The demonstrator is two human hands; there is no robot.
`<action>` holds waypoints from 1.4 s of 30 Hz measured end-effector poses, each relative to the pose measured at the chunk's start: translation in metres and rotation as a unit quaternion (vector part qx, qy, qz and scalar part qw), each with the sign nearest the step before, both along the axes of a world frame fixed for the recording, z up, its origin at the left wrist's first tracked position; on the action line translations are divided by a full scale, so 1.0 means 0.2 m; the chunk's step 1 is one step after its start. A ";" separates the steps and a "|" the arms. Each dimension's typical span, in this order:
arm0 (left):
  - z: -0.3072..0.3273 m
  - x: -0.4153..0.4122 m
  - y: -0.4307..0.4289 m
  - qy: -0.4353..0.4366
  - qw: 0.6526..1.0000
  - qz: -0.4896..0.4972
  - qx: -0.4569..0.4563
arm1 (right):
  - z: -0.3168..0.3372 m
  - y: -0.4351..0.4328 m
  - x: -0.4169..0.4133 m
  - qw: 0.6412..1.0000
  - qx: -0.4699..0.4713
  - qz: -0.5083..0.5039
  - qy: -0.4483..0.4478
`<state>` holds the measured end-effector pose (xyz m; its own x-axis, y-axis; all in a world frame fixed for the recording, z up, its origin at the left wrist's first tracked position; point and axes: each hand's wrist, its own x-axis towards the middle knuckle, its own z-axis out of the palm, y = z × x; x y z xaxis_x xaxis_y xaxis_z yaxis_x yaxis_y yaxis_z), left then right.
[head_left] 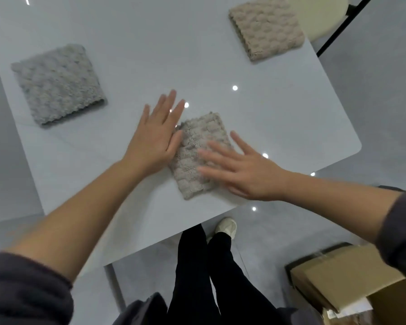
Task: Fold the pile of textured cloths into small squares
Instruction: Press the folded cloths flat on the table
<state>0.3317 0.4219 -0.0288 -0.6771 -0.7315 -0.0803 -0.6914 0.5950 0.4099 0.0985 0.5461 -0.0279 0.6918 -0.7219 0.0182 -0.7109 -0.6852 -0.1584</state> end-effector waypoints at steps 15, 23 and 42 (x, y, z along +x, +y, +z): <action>-0.17 -0.18 -0.22 -0.062 0.942 -0.323 -0.069 | -0.17 -0.27 0.16 0.961 0.034 0.273 -0.017; -0.04 -0.03 0.04 -0.022 0.998 -0.030 -0.057 | -0.01 -0.10 0.06 0.996 0.052 -0.032 -0.067; -0.12 -0.14 0.43 -0.103 0.985 0.133 -0.037 | -0.12 -0.13 0.23 0.963 0.075 -0.256 0.032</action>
